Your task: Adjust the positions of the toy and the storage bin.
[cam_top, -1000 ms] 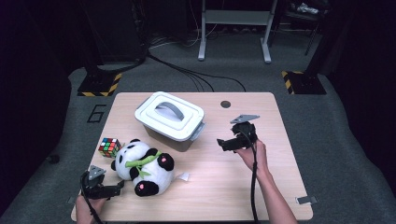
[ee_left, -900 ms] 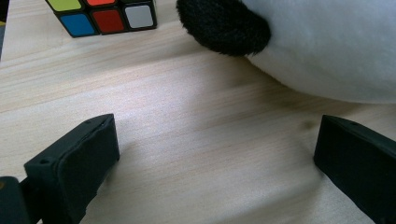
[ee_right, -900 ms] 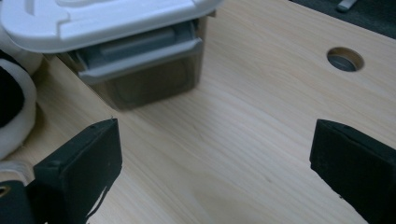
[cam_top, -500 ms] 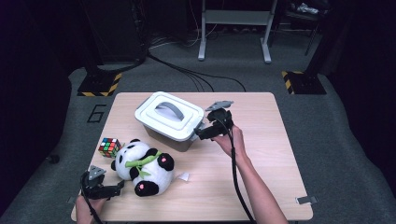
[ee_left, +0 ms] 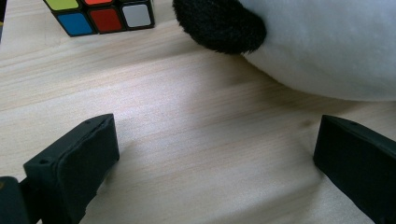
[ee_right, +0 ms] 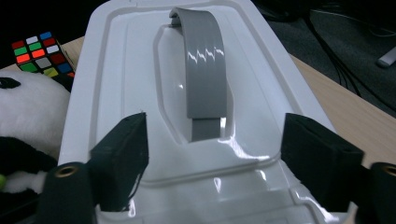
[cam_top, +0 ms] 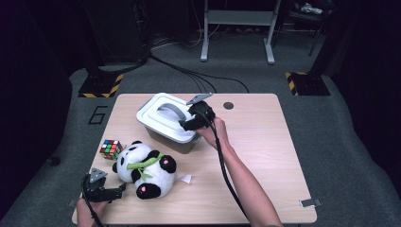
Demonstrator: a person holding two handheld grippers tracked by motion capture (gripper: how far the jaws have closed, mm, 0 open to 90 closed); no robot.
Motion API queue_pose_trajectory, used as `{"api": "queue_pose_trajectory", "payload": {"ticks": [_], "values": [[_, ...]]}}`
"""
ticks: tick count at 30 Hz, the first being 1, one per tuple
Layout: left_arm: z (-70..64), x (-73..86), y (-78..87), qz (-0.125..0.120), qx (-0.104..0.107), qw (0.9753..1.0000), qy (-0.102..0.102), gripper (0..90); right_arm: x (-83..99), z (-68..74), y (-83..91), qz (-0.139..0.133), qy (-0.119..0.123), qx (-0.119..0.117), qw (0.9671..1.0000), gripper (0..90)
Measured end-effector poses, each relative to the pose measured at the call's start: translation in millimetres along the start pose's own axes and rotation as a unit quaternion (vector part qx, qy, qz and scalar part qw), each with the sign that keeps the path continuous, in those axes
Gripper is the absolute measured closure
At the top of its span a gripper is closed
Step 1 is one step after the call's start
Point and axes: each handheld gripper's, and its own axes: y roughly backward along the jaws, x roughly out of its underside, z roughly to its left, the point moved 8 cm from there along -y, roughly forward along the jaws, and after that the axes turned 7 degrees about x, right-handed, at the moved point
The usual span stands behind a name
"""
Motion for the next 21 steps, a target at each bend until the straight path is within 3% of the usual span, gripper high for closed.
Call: {"api": "queue_pose_trajectory", "payload": {"ticks": [12, 21], "values": [[0.1, -0.1, 0.0, -0.001, 0.0, 1.0, 0.0, 0.1, -2.8, 1.1, -17.3, 0.008, 0.004, -0.014, 0.9999, 66.2], [0.1, -0.1, 0.0, -0.001, 0.0, 1.0, 0.0, 0.2, 0.2, 2.6, -13.0, 0.021, 0.002, -0.008, 0.9997, 67.0]]}}
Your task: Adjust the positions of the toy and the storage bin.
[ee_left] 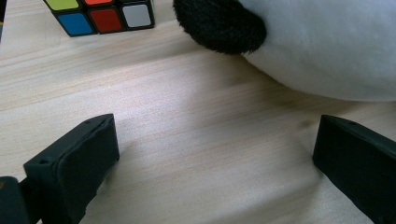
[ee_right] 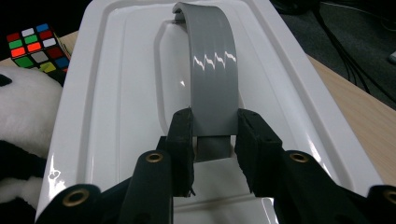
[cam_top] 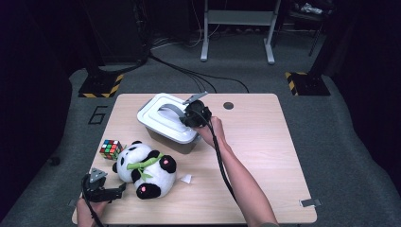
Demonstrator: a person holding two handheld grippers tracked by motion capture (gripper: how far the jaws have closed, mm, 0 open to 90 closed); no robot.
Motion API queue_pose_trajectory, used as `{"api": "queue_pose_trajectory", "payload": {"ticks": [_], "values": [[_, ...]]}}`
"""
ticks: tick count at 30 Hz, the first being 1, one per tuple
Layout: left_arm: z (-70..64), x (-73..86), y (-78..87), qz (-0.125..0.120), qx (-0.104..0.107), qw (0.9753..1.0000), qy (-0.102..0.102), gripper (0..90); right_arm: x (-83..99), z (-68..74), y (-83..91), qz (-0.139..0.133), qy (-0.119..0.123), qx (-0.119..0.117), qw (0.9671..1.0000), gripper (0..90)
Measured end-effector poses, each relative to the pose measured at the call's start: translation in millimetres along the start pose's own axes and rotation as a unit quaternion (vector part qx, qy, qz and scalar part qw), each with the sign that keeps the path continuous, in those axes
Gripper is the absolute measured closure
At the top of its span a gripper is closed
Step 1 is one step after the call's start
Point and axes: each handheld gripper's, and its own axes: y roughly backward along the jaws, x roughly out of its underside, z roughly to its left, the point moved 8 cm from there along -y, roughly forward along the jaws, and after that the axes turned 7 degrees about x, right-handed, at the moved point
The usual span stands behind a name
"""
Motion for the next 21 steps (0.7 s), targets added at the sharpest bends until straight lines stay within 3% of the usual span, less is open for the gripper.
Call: {"api": "queue_pose_trajectory", "payload": {"ticks": [4, 21], "values": [[0.1, 0.1, 0.3, 0.001, 0.0, 1.0, 0.001, 0.4, 2.7, -0.7, 4.3, 0.006, 0.001, 0.005, 1.0, 67.1], [0.2, 0.0, 0.2, 0.0, 0.0, 1.0, 0.001, 0.5, 35.0, -6.6, 42.6, 0.014, -0.035, 0.042, 0.9984, 67.1]]}}
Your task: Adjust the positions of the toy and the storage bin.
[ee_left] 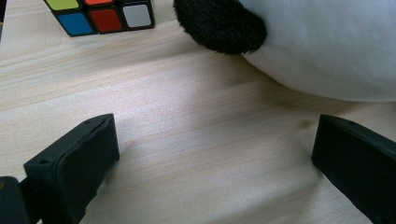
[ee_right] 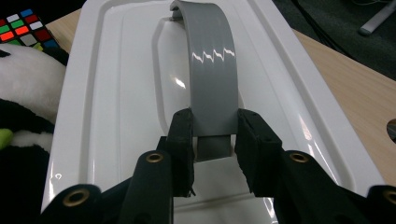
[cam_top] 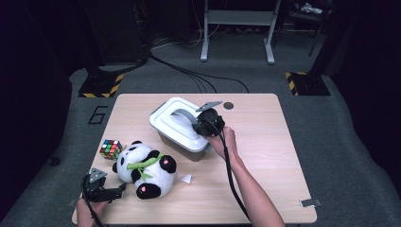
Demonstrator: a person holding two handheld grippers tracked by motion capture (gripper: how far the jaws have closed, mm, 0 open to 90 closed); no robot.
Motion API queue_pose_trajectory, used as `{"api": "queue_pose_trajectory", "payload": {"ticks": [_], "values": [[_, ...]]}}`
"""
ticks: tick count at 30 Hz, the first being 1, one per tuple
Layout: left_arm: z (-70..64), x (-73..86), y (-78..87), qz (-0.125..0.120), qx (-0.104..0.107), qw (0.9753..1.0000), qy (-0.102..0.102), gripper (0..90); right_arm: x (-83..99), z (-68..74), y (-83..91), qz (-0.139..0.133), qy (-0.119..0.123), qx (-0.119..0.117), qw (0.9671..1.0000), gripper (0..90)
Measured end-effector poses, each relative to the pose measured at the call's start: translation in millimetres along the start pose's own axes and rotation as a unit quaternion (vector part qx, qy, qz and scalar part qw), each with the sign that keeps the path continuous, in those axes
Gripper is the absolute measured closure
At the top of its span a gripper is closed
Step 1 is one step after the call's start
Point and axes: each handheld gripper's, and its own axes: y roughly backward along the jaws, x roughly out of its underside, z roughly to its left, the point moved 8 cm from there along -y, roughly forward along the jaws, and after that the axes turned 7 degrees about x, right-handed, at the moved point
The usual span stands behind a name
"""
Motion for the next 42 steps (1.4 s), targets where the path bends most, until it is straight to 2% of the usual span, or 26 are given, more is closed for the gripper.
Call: {"api": "queue_pose_trajectory", "payload": {"ticks": [10, 23, 28, 31, 32, 35, 37, 39, 42], "values": [[0.0, 0.0, 0.0, 0.0, 0.0, 1.0, 0.0, 0.5, 16.2, 0.8, 18.5, 0.005, -0.029, 0.023, 0.9993, 67.0], [0.0, 0.0, 0.0, 0.0, 0.0, 1.0, 0.0, 0.5, 35.1, 6.4, 40.3, 0.003, -0.054, 0.037, 0.9978, 67.0], [0.0, 0.0, 0.0, 0.0, 0.0, 1.0, 0.0, 0.5, 38.3, 12.5, 45.0, 0.002, -0.068, 0.032, 0.9972, 66.9], [0.1, 0.0, 0.0, 0.0, 0.0, 1.0, 0.0, 0.5, 39.2, 12.5, 45.8, 0.001, -0.061, 0.027, 0.9977, 66.5], [0.1, -0.1, -0.1, 0.0, 0.0, 1.0, 0.0, 0.5, 37.9, 12.7, 45.0, 0.0, -0.07, 0.025, 0.9973, 65.8], [0.1, -0.1, -0.1, 0.0, 0.0, 1.0, 0.0, 0.5, 32.2, 10.4, 43.1, -0.011, -0.067, 0.012, 0.9976, 58.9], [0.1, -0.1, -0.1, 0.0, 0.0, 1.0, 0.0, 0.5, 23.7, 10.1, 41.2, -0.02, -0.052, 0.011, 0.9984, 55.0], [0.0, -0.1, -0.1, 0.0, 0.0, 1.0, 0.0, 0.5, 19.2, 10.9, 40.1, -0.021, -0.05, 0.013, 0.9985, 53.9], [0.0, -0.1, -0.1, 0.0, 0.0, 1.0, 0.0, 0.5, 0.9, 12.7, 33.8, -0.025, -0.017, 0.014, 0.9994, 54.6]]}}
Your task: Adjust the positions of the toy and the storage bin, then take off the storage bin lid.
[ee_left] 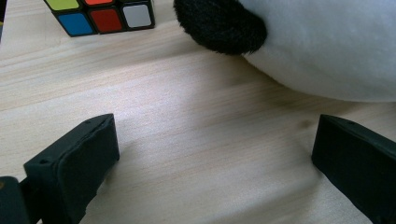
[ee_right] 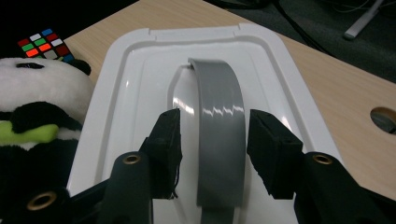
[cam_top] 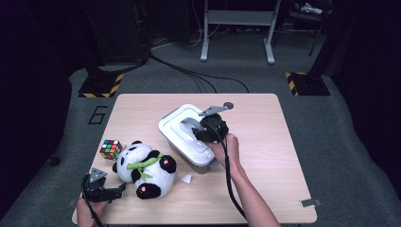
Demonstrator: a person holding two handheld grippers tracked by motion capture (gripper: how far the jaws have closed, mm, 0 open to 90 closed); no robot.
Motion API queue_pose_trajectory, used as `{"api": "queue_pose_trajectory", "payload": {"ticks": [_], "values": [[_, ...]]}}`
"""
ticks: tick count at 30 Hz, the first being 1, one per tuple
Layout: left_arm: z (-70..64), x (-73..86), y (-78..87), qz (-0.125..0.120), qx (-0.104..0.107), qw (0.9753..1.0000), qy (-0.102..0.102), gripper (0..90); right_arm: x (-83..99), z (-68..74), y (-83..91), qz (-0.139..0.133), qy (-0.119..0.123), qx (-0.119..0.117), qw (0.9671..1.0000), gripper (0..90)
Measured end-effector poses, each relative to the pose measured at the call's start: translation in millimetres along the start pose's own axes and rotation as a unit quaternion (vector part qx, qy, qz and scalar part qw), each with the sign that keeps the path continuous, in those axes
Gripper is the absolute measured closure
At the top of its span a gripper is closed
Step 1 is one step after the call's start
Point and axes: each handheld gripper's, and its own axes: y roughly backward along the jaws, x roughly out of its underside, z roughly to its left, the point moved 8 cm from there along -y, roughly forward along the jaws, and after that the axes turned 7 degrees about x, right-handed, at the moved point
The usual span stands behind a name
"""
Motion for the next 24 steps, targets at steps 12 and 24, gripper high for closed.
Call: {"api": "queue_pose_trajectory", "payload": {"ticks": [12, 24], "values": [[0.0, -0.1, 0.0, 0.0, 0.0, 1.0, 0.0, 0.5, -11.4, -1.6, -17.9, 0.011, 0.021, 0.0, 0.9997, 66.5], [-0.1, 0.6, 1.3, 0.009, 0.004, 1.0, -0.002, 0.5, -14.9, -4.2, -11.1, 0.004, 0.014, 0.005, 0.9999, 66.9]]}}
